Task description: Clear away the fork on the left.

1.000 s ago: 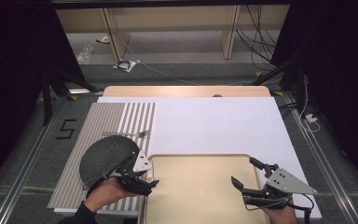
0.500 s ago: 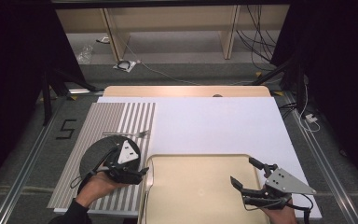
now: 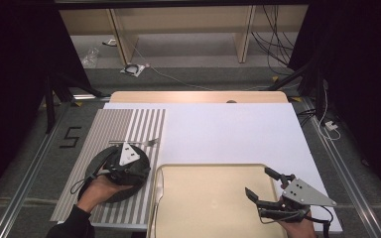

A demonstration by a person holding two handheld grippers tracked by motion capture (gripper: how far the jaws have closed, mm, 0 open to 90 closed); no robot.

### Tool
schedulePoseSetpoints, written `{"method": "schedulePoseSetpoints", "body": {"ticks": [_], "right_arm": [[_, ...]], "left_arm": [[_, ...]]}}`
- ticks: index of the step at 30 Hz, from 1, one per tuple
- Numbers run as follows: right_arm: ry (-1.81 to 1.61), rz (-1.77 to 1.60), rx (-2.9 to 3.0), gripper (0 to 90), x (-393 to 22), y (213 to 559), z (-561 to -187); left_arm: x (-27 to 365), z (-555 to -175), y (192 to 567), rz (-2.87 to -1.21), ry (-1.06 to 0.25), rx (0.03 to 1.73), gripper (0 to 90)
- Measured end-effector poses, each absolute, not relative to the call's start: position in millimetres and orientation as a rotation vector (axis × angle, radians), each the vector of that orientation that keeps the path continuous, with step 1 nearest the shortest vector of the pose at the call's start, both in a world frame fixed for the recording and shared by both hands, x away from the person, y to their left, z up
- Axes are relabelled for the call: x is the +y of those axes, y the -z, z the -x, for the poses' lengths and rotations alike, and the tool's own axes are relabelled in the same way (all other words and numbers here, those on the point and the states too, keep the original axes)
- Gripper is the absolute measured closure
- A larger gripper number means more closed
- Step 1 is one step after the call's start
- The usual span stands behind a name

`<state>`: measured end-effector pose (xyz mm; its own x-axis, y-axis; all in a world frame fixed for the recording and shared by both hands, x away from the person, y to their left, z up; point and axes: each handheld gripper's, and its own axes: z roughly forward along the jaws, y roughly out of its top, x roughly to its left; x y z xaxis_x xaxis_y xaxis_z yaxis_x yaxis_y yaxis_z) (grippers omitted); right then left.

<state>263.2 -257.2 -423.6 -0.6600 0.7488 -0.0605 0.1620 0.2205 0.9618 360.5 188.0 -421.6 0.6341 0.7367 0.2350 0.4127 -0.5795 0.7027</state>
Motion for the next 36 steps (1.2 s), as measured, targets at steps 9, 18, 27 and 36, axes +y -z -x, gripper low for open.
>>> {"method": "schedulePoseSetpoints", "body": {"ticks": [9,18,27,36], "right_arm": [[-1.451,-0.839,1.97,16.7,-256.1,422.4,-261.9],[-1.445,-0.845,1.971,16.7,-256.8,422.6,-262.1],[-1.443,-0.838,1.974,16.8,-256.3,422.6,-262.0],[-1.441,-0.839,1.978,16.7,-255.7,422.8,-261.7]], "left_arm": [[195.8,-377.3,419.6,-2.28,-0.731,0.913,21.6],[208.6,-401.0,419.7,-2.321,-0.74,0.954,21.3],[216.2,-424.2,416.2,-2.37,-0.764,0.968,21.6],[219.1,-451.8,419.6,-2.435,-0.719,0.998,22.0]]}}
